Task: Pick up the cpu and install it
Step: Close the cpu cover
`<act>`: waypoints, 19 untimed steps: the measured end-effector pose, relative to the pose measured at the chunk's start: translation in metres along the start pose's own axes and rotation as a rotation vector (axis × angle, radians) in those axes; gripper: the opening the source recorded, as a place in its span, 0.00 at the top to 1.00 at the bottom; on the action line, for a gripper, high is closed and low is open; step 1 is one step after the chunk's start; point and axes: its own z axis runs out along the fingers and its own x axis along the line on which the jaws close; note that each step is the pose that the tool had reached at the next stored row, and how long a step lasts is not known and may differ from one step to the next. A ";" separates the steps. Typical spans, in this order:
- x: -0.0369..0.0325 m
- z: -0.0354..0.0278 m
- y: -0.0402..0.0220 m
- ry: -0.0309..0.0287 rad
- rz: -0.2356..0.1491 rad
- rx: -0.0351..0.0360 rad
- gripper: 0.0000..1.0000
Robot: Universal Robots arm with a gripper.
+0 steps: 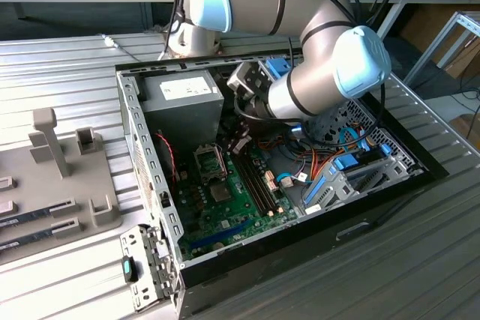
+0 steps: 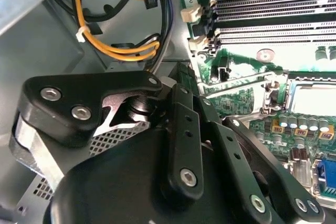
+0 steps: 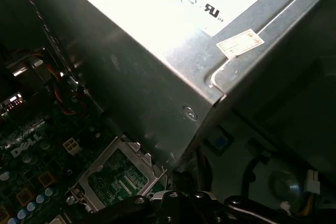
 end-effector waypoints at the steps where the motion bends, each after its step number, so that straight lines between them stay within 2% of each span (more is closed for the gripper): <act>1: 0.0001 0.0003 -0.0002 0.0002 0.000 0.0000 0.89; 10: 0.0053 0.0018 0.0017 -0.0001 0.000 -0.0001 0.89; 11: 0.0090 0.0008 0.0025 0.0002 0.000 0.0005 0.89; 19: 0.0084 -0.0067 0.0066 -0.0003 0.000 0.0004 0.89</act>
